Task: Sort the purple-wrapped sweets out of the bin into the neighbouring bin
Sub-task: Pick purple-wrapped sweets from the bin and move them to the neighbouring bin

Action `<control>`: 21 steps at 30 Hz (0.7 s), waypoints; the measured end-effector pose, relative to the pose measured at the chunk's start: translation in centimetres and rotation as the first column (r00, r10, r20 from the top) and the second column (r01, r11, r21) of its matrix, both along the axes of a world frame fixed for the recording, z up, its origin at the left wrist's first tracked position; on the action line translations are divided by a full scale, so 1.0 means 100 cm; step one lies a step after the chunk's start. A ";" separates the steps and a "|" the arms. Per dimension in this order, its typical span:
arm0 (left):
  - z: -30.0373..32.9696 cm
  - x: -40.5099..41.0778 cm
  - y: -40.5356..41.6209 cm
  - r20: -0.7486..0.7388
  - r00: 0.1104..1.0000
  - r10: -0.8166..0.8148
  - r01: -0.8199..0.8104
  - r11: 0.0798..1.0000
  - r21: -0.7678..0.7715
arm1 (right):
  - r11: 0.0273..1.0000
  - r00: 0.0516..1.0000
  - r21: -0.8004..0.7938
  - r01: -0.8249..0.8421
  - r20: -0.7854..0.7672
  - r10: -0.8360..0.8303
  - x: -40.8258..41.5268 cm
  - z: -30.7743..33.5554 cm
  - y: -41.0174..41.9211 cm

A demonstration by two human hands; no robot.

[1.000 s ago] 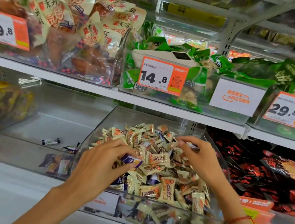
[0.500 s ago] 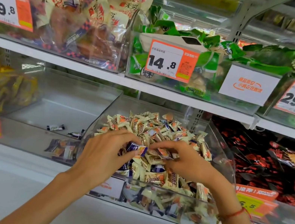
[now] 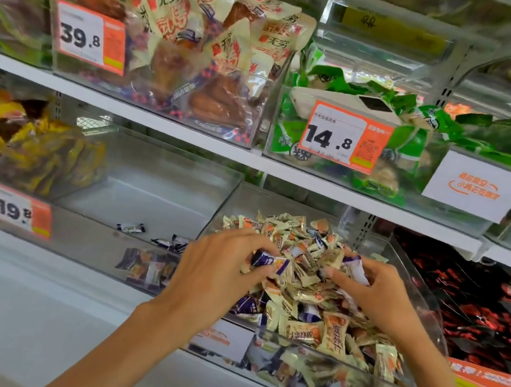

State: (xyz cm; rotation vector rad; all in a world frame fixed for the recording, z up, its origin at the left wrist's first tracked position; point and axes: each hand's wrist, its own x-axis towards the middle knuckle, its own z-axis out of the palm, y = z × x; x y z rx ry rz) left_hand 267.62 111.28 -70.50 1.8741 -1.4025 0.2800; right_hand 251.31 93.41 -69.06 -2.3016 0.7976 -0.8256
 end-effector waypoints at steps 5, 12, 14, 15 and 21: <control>0.014 0.024 0.017 -0.086 0.993 0.078 -0.084 0.994 -0.066 | 0.995 0.997 -0.078 -0.067 0.032 0.070 0.039 0.011 0.018; 0.009 0.095 0.047 -0.185 0.910 0.372 -0.394 0.913 -0.102 | 0.891 0.933 -0.276 -0.361 -0.096 0.348 0.164 0.023 0.066; -0.003 0.109 0.048 -0.181 0.881 0.438 -0.453 0.890 -0.054 | 0.852 0.922 -0.356 -0.385 -0.195 0.335 0.200 0.021 0.074; -0.010 0.115 0.047 -0.175 0.870 0.462 -0.471 0.882 -0.011 | 0.832 0.918 -0.403 -0.381 -0.267 0.292 0.213 0.019 0.077; -0.033 0.129 0.042 -0.136 0.879 0.457 -0.436 0.885 0.160 | 0.827 0.735 -0.339 -0.448 -0.667 0.125 0.232 0.009 0.075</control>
